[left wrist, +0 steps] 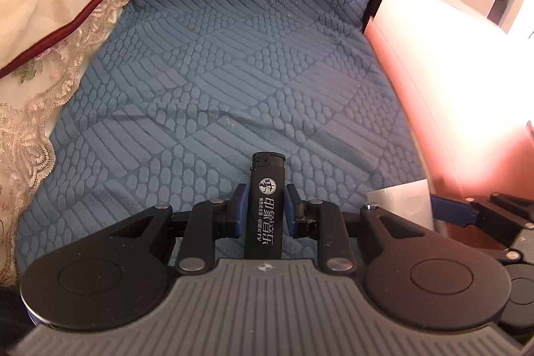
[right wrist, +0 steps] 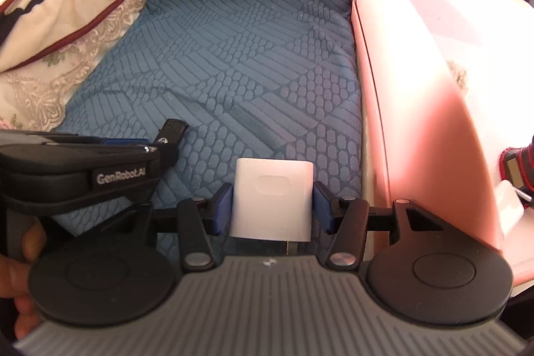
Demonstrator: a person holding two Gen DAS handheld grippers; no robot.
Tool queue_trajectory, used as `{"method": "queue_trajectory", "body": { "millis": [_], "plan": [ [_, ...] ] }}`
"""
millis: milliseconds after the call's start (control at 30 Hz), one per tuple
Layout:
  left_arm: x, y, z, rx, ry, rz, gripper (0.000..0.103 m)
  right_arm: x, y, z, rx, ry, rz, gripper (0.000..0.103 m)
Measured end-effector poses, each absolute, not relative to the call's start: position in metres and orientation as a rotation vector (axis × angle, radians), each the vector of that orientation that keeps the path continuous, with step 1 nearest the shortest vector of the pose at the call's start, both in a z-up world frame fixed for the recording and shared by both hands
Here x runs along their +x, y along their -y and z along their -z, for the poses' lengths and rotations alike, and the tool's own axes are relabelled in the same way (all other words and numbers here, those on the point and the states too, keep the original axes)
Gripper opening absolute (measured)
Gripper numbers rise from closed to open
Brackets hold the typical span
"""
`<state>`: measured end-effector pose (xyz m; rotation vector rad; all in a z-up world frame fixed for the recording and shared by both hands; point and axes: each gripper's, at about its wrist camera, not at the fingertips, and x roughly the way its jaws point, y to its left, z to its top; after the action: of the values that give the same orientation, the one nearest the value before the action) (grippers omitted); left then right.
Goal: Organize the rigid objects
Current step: 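Carry the charger and USB stick over the pink box with both tools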
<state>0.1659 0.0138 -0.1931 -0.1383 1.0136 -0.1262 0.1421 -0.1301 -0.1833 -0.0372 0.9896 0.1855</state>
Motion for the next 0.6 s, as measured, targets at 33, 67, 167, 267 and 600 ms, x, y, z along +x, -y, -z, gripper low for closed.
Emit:
{"method": "queue_trajectory", "body": {
  "millis": [33, 67, 167, 267, 600],
  "plan": [
    [0.165, -0.015, 0.191, -0.145, -1.006, 0.129, 0.027, 0.141, 0.13, 0.182, -0.032, -0.985, -0.185, 0.054],
    [0.165, -0.016, 0.189, -0.151, -1.001, 0.131, 0.027, 0.141, 0.13, 0.181, -0.024, -0.982, -0.185, 0.054],
    [0.163, -0.021, 0.184, -0.203, -0.989, 0.148, 0.027, 0.14, 0.13, 0.179, -0.018, -0.979, -0.18, 0.054],
    [0.163, -0.027, 0.179, -0.236, -0.978, 0.15, 0.027, 0.14, 0.129, 0.172, -0.034, -0.964, -0.184, 0.054],
    [0.158, -0.034, 0.165, -0.306, -0.942, 0.177, 0.027, 0.133, 0.13, 0.14, -0.041, -0.919, -0.201, 0.054]
  ]
}}
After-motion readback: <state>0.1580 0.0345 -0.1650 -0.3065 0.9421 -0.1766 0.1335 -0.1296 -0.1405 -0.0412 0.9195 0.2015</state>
